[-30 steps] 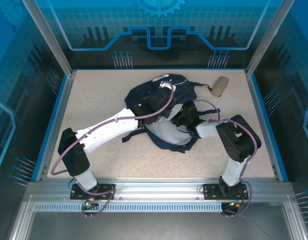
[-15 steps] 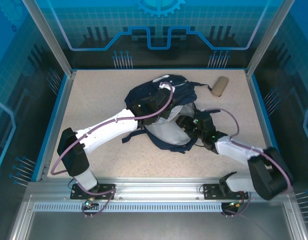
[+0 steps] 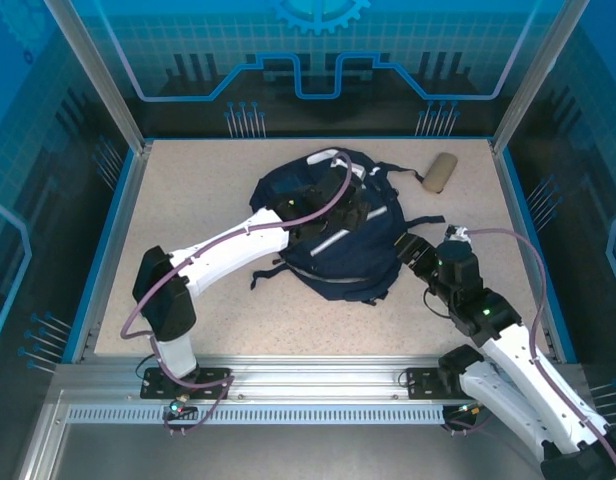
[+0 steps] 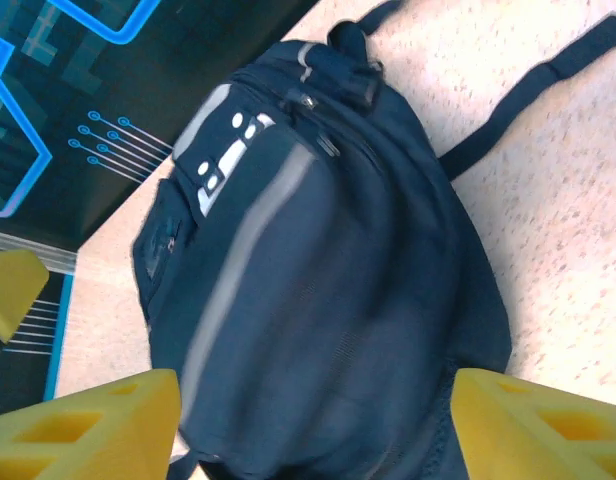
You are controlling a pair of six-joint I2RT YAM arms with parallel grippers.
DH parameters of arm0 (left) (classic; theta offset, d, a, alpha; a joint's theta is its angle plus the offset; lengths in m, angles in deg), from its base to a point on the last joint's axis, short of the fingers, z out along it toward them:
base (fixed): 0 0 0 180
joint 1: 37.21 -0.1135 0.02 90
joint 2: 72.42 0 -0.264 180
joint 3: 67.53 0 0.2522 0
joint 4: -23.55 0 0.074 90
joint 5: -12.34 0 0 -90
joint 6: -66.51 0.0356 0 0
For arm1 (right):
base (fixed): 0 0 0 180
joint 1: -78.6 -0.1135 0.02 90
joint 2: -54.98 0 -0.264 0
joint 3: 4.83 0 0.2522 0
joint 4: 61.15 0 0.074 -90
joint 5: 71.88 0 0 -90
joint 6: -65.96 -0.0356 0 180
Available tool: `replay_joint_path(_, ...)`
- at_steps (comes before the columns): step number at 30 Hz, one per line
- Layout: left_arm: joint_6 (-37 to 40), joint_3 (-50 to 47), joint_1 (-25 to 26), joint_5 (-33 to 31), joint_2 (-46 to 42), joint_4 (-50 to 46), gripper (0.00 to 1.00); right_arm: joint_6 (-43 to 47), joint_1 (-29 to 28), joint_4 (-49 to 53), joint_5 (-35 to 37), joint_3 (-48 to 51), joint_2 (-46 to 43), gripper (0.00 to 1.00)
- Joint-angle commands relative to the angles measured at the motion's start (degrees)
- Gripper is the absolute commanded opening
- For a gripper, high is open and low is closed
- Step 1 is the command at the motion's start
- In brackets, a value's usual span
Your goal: Pack books, pencil case, and school supplies into a backpack
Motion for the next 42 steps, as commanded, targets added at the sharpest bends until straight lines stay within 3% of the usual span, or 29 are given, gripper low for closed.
replay_joint_path(1,-2.92,-1.20,-0.28,1.77,-3.75,0.80,0.73,4.85,0.14,4.83,1.35,-2.71,1.39,0.78)
replay_joint_path(8,-9.50,-21.99,-3.83,-0.52,-17.35,5.23,0.92,10.83,0.36,2.73,-6.78,-6.91,10.99,0.91)
replay_joint_path(13,-14.75,-35.17,-9.89,7.05,-26.00,8.21,0.94,12.49,0.47,-1.55,-12.13,-8.40,16.46,0.93)
replay_joint_path(18,-12.38,-47.95,-13.39,8.02,-33.26,10.95,0.99,13.09,0.45,-1.14,-15.36,-11.63,22.52,0.93)
replay_joint_path(24,-9.23,-56.13,-15.91,14.94,-34.79,12.59,0.99,13.53,-0.02,-0.94,-20.12,-14.77,30.28,0.92)
replay_joint_path(28,-6.32,-55.94,-16.18,16.33,-31.34,13.14,0.94,13.81,-0.89,-0.01,-21.36,-17.62,34.66,0.92)
replay_joint_path(30,-5.22,-55.80,-16.73,18.34,-28.94,15.13,0.82,14.10,-1.35,1.04,-21.57,-18.80,36.59,0.91)
replay_joint_path(33,-3.95,-54.70,-18.15,20.34,-25.24,17.22,0.72,14.58,-1.66,2.30,-22.14,-19.74,38.76,0.91)
replay_joint_path(42,3.39,-49.69,-20.03,25.89,-15.50,18.67,0.58,14.23,-1.91,2.73,-22.36,-18.82,40.07,0.90)
